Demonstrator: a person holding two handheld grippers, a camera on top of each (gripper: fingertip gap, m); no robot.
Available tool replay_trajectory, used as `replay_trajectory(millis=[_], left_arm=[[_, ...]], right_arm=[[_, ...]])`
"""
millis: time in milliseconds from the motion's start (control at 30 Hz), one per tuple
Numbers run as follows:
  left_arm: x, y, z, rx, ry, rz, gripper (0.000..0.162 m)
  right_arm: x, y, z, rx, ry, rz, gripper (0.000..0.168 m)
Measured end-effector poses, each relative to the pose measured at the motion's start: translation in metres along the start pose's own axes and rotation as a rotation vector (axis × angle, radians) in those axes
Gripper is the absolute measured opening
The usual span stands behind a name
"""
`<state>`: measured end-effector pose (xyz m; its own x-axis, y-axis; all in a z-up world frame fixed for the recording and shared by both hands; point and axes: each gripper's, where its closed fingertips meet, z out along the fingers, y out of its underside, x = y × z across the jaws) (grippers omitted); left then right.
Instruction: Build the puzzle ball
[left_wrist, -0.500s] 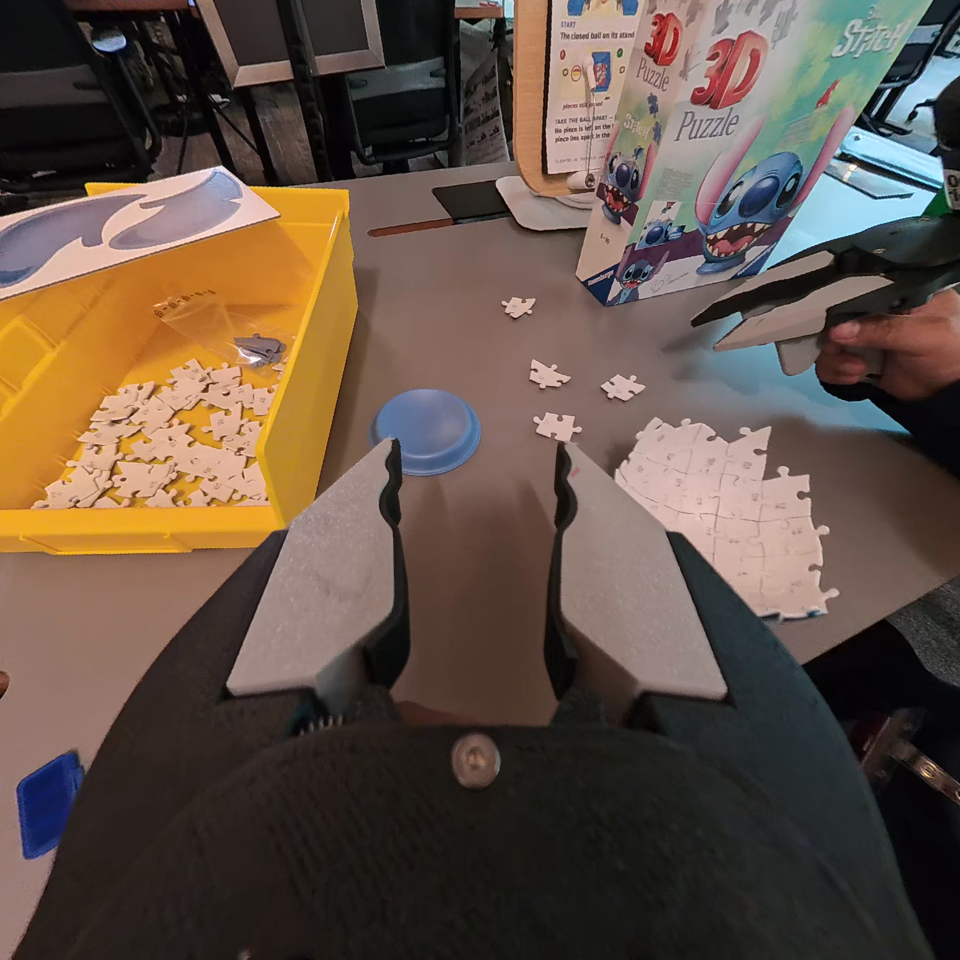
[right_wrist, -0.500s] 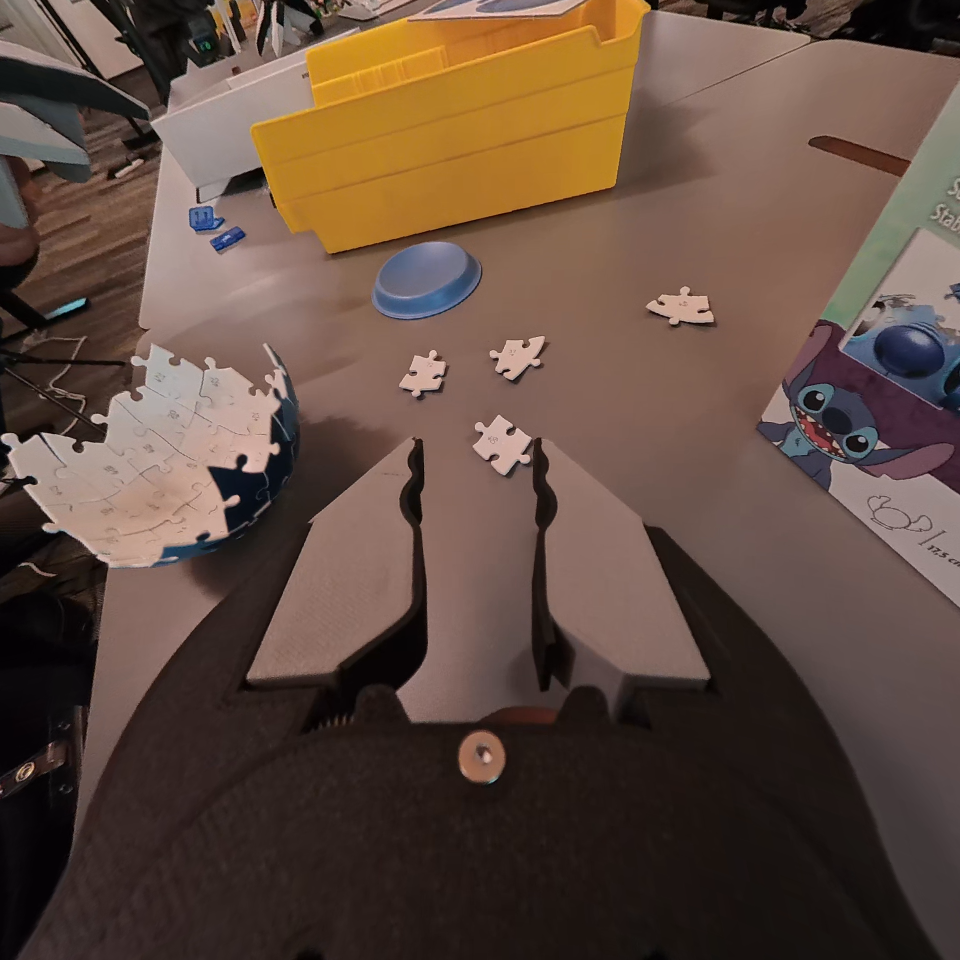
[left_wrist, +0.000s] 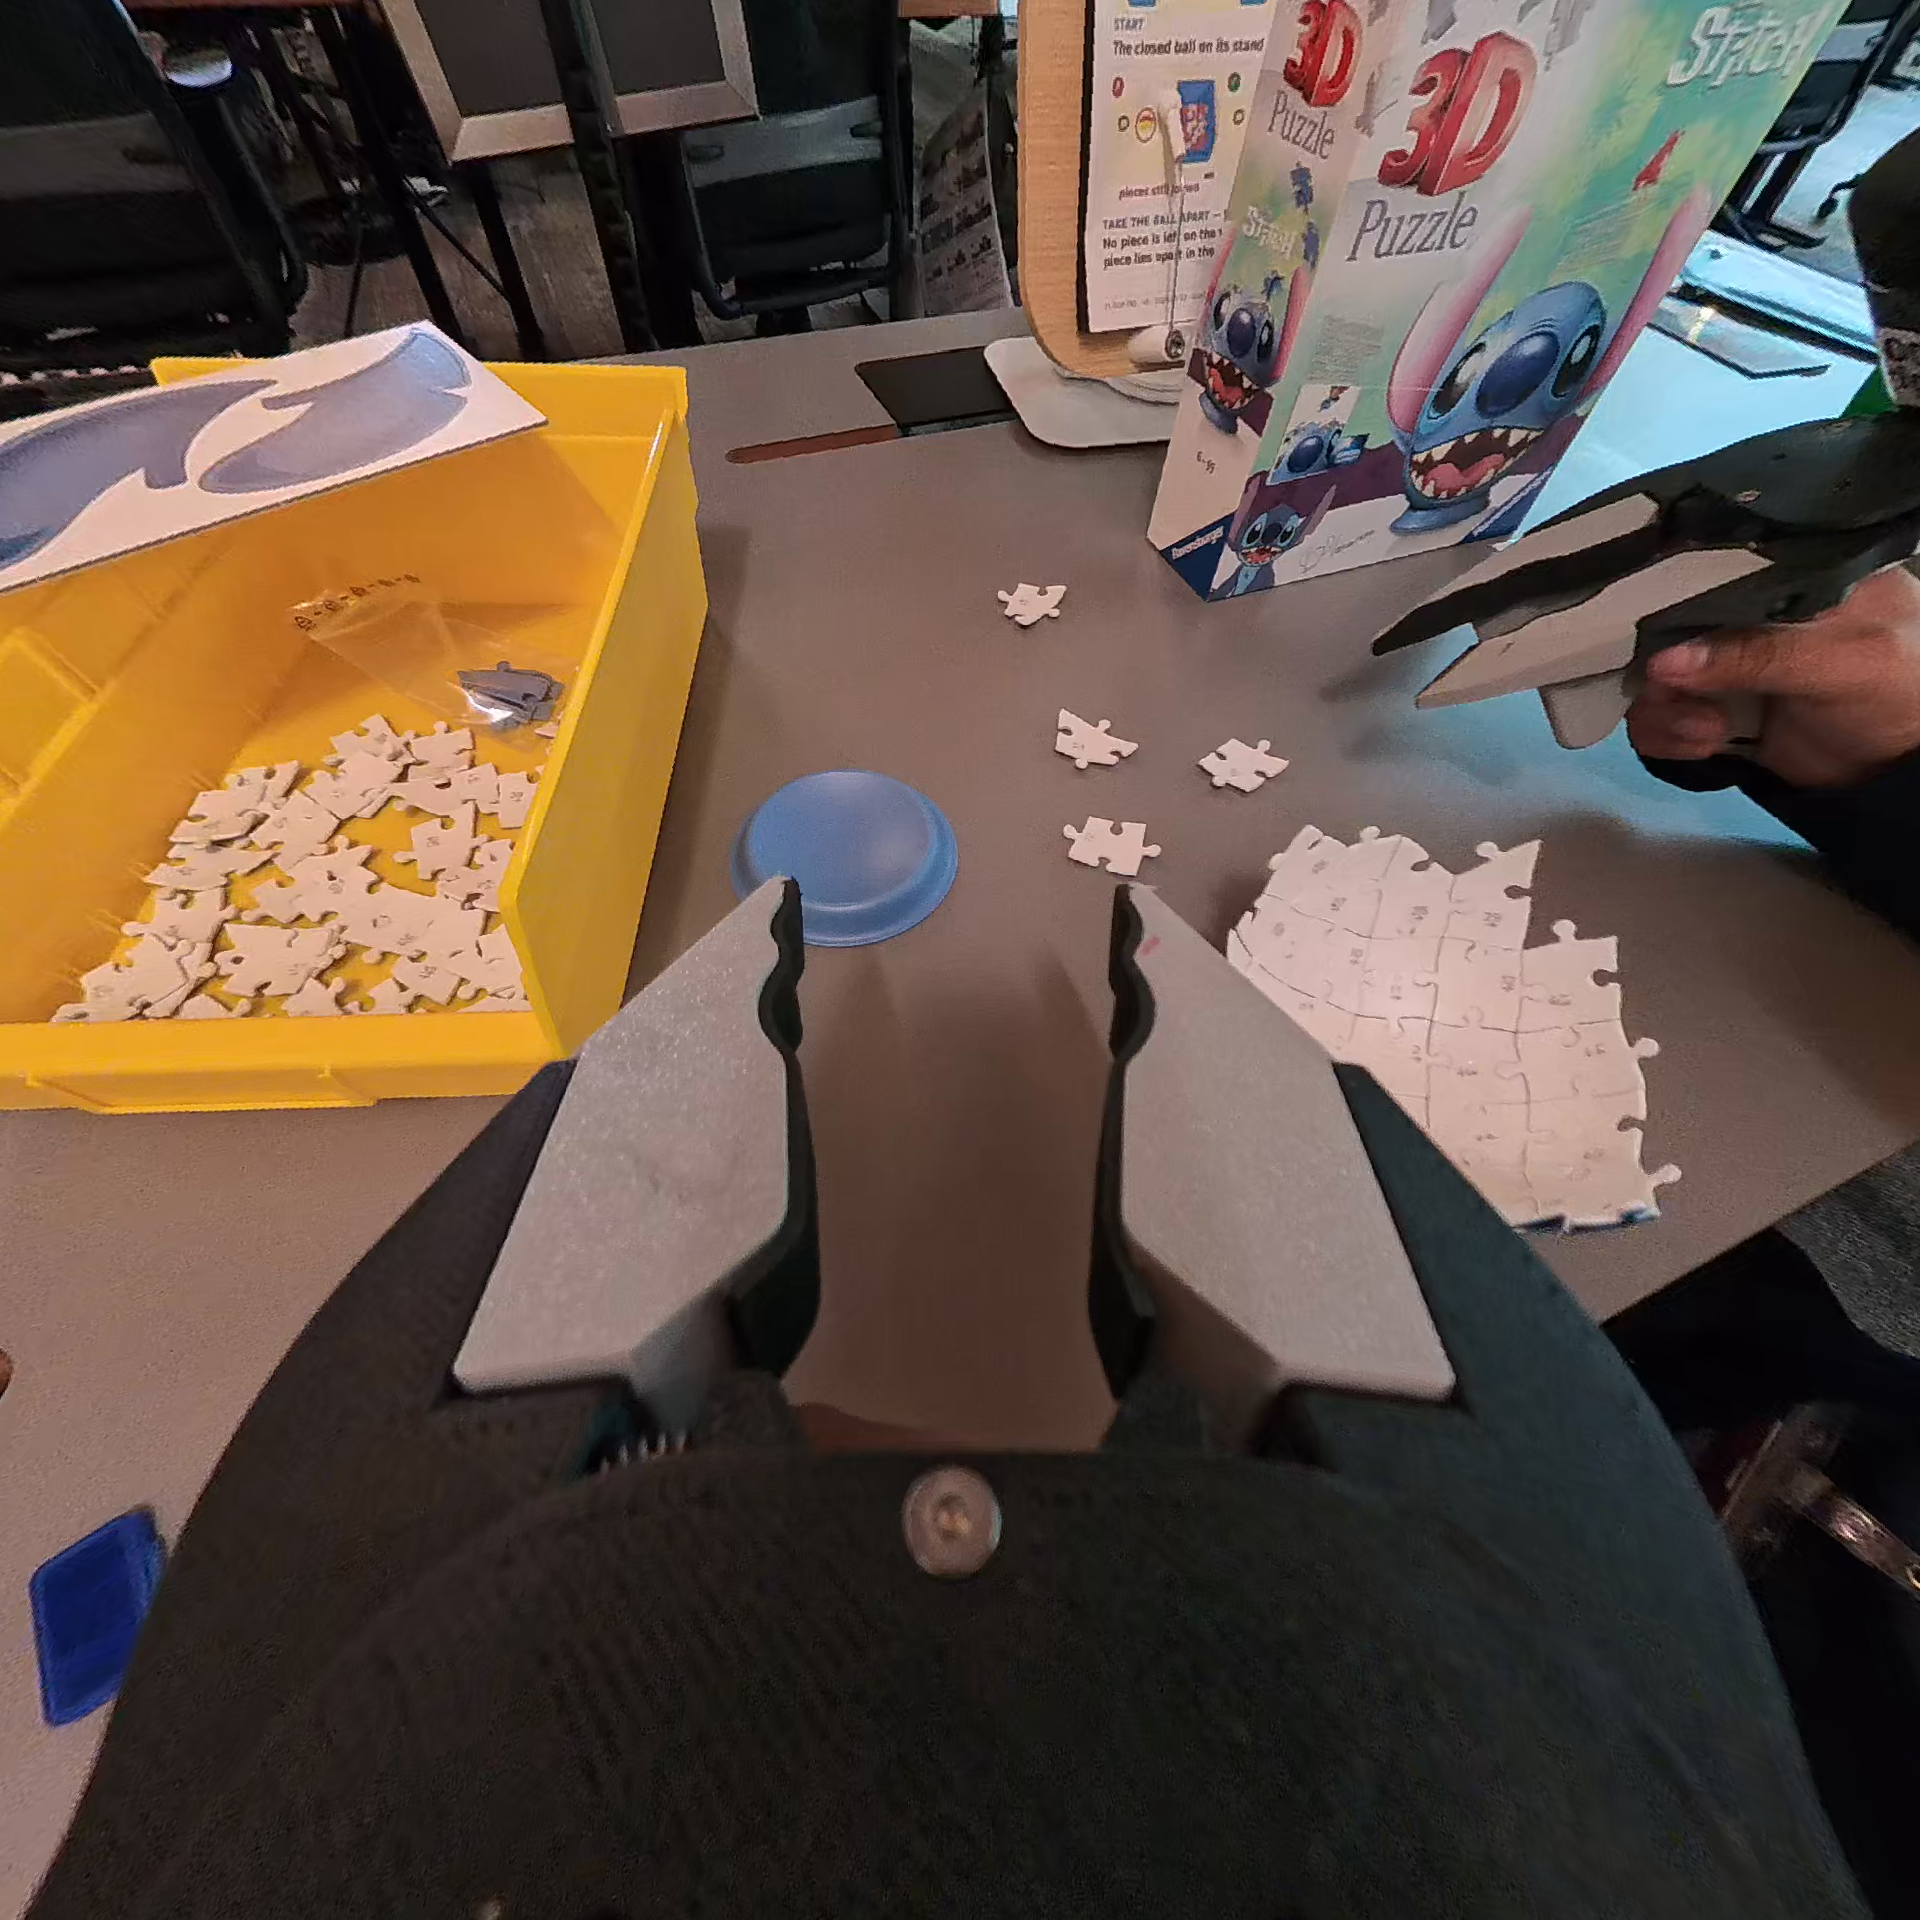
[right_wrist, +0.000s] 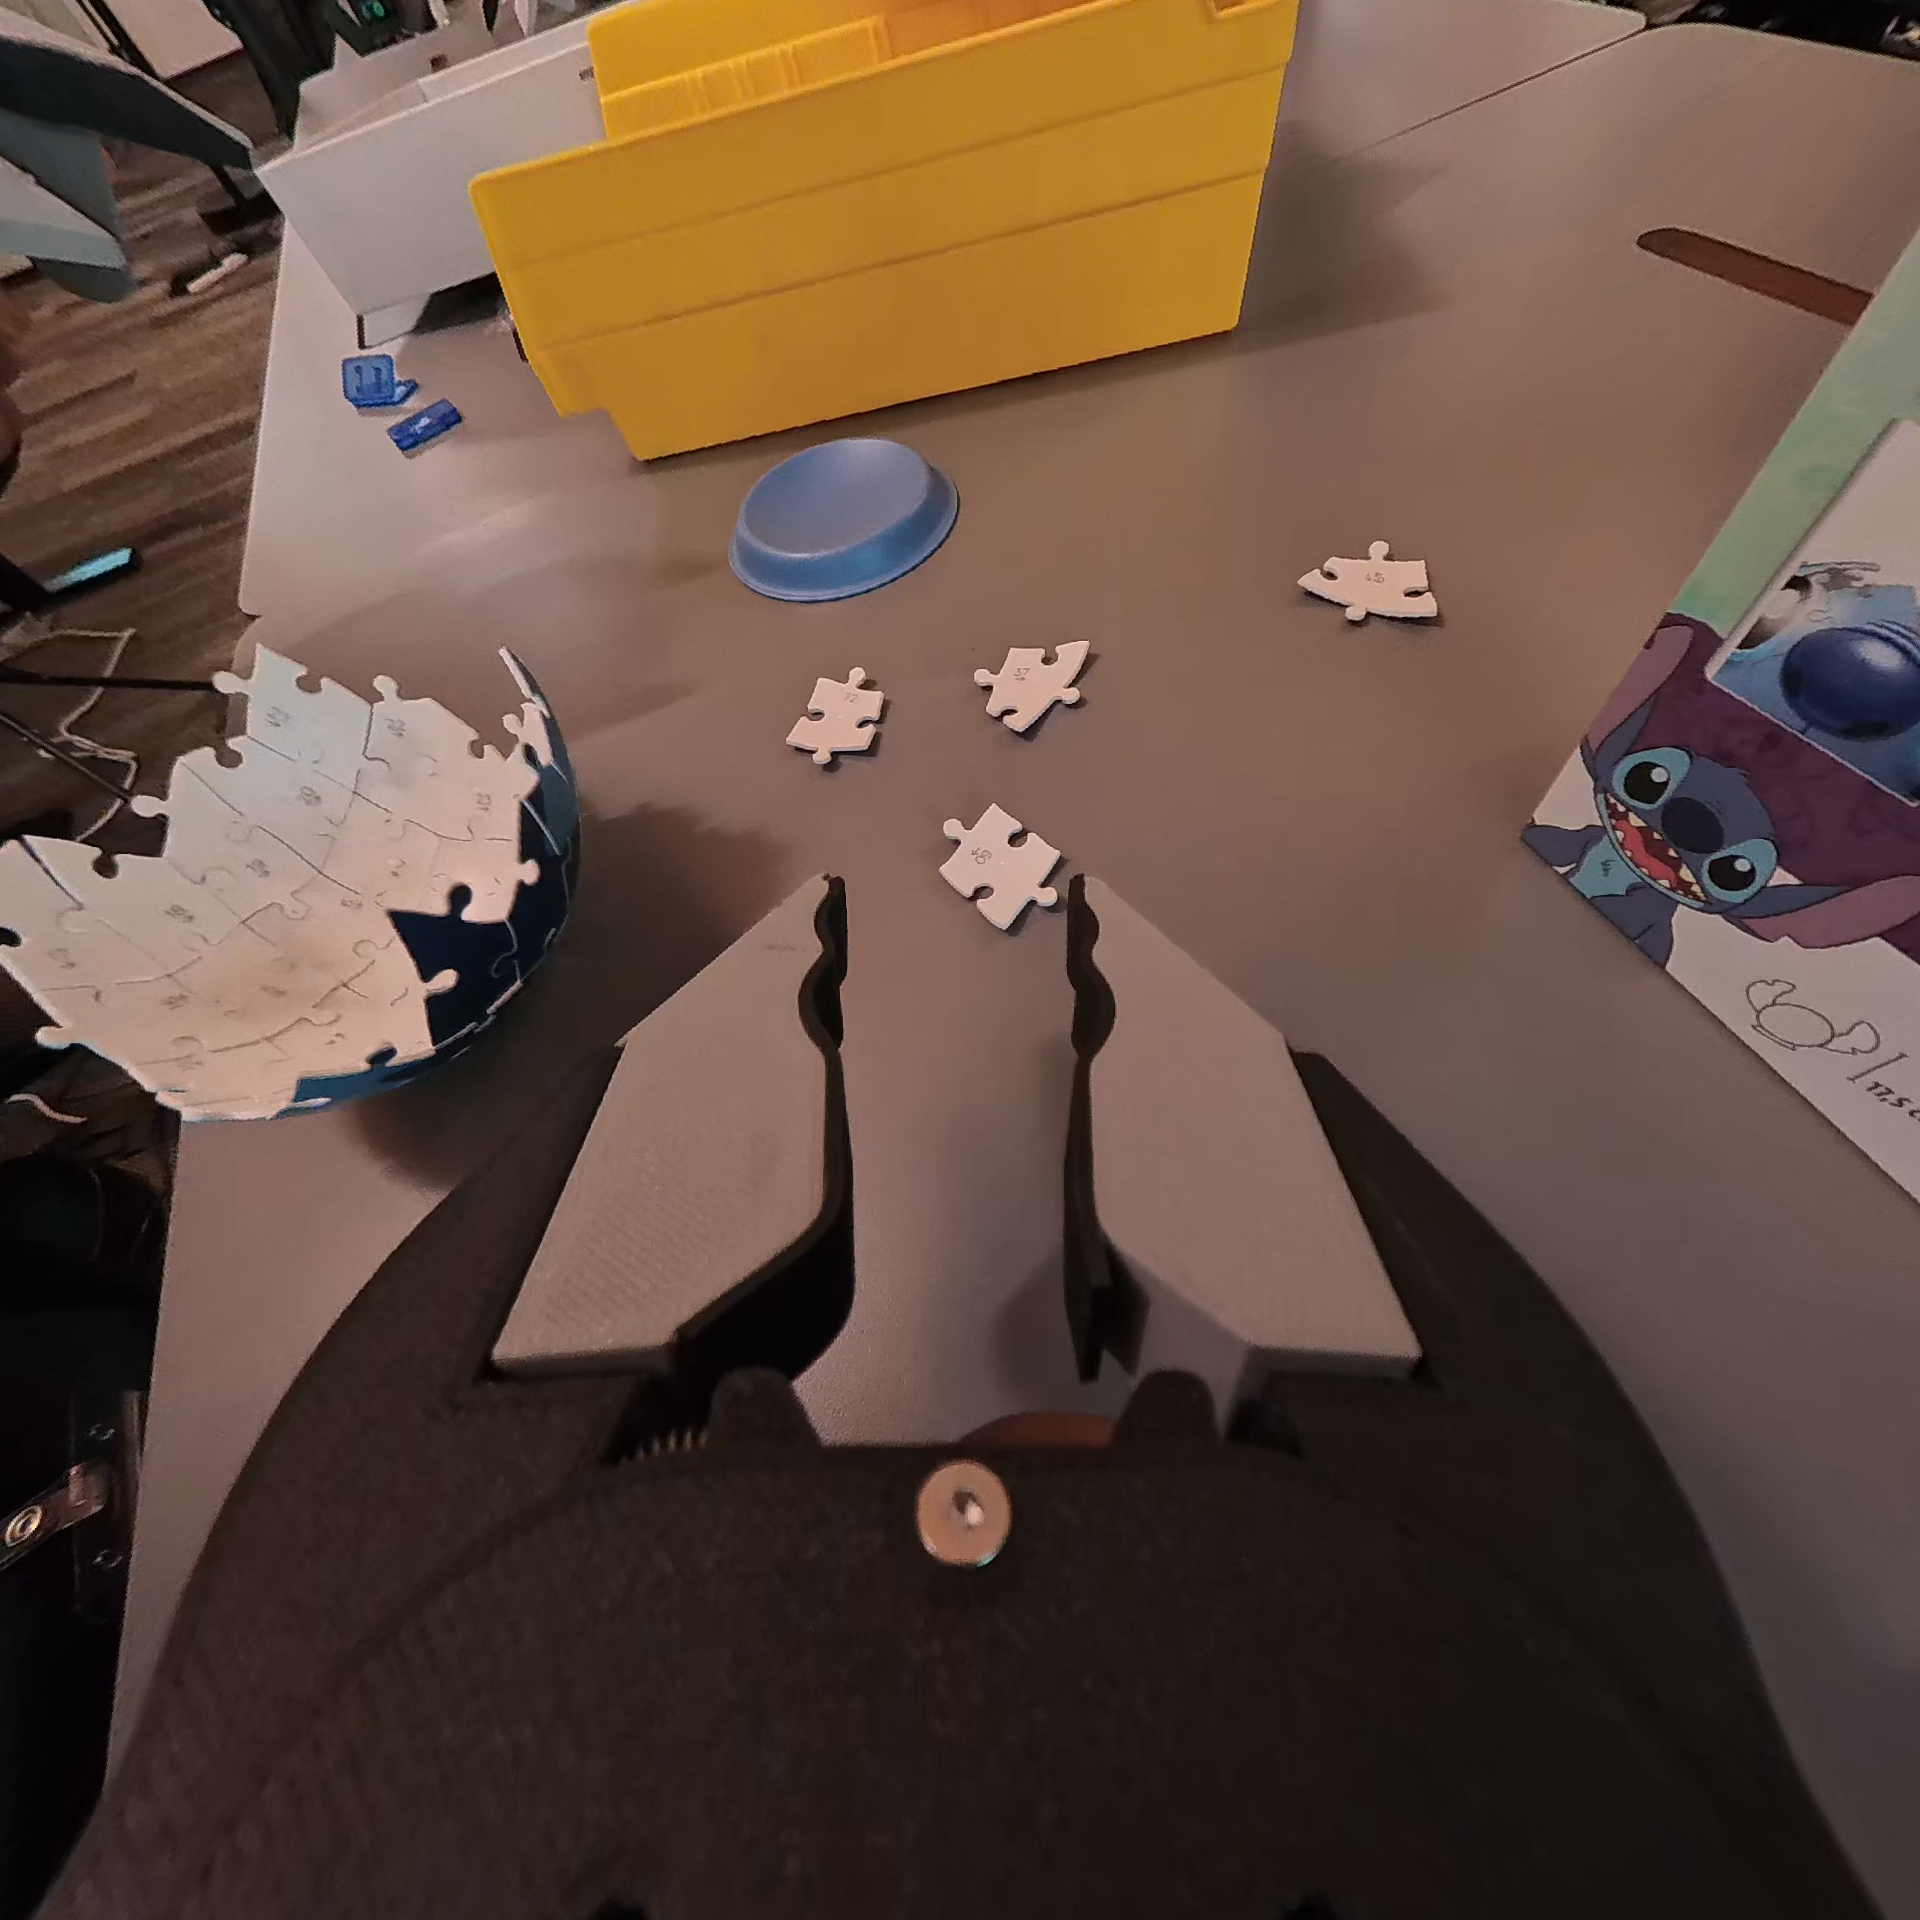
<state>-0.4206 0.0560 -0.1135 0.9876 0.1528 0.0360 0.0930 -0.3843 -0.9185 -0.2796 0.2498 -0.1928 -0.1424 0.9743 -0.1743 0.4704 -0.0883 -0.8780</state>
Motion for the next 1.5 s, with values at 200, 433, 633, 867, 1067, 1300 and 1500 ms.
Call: replay_trajectory(millis=[200,433,633,867,1067,1300,1500], left_arm=[[0.0,0.001,0.001,-0.005,0.0,0.001,0.058],[-0.001,0.004,0.005,-0.017,0.002,-0.003,0.058],[-0.003,0.005,0.005,-0.018,-0.001,-0.003,0.059],[-0.002,0.008,0.008,-0.029,0.003,-0.005,0.059],[-0.008,0.015,0.015,-0.052,0.001,-0.02,0.059],[-0.049,0.016,-0.002,-0.017,-0.112,-0.084,0.058],[-0.091,0.035,0.008,-0.041,-0.161,-0.194,0.059]], right_arm=[[0.0,0.002,0.001,-0.013,0.005,-0.008,0.04],[0.0,0.005,0.003,-0.026,0.009,-0.016,0.04],[0.0,0.006,0.004,-0.034,0.013,-0.019,0.039],[-0.002,0.007,0.004,-0.036,0.01,-0.019,0.039],[-0.008,0.006,0.005,-0.036,0.005,-0.04,0.039],[-0.01,-0.003,-0.001,-0.001,0.02,-0.06,0.038],[-0.015,-0.006,-0.002,0.011,-0.007,-0.041,0.039]])
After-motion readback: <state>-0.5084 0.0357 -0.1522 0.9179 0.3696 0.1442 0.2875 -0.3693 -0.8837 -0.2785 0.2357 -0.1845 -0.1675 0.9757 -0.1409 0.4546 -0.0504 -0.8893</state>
